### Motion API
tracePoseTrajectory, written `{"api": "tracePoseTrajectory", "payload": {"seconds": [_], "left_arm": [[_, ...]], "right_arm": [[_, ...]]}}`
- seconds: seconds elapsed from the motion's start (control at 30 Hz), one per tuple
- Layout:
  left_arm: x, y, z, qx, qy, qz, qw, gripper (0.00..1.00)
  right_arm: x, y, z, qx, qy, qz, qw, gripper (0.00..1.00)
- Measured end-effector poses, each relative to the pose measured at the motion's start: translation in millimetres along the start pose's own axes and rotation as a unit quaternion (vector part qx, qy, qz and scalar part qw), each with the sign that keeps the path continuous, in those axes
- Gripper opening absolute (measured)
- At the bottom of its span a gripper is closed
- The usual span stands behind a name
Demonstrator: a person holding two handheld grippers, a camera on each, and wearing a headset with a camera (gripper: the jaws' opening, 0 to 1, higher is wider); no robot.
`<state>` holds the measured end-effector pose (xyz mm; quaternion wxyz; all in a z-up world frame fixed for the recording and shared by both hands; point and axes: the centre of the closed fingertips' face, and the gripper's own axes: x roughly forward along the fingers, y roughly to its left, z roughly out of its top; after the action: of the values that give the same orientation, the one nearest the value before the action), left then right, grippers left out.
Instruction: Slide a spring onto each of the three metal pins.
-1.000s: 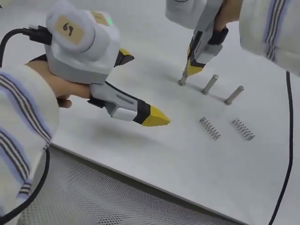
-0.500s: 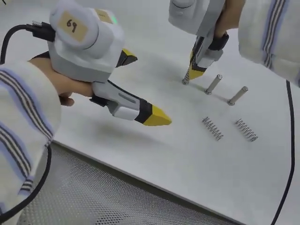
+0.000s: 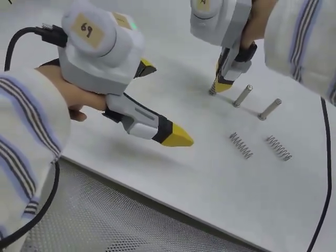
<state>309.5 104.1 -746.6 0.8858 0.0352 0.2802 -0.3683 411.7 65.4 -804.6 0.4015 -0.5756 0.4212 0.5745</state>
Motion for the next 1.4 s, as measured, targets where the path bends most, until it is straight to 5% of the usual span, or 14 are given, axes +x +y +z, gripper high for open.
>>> {"api": "tracePoseTrajectory", "payload": {"seconds": [0.7, 0.93, 1.4], "left_arm": [[-1.4, -7.9, -3.3, -0.004, 0.01, -0.008, 0.9999, 0.98], [-2.0, -11.4, -2.4, 0.011, 0.011, -0.012, 0.9998, 0.98], [-6.5, -8.1, -4.1, 0.001, 0.013, -0.013, 0.9998, 0.98]], "right_arm": [[-8.3, 8.1, 2.6, 0.01, -0.009, -0.003, 0.9999, 0.17], [-12.0, 5.6, 0.3, 0.0, -0.015, -0.01, 0.9998, 0.29], [-53.4, 26.4, 3.7, 0.003, -0.062, -0.022, 0.9978, 0.38]]}}
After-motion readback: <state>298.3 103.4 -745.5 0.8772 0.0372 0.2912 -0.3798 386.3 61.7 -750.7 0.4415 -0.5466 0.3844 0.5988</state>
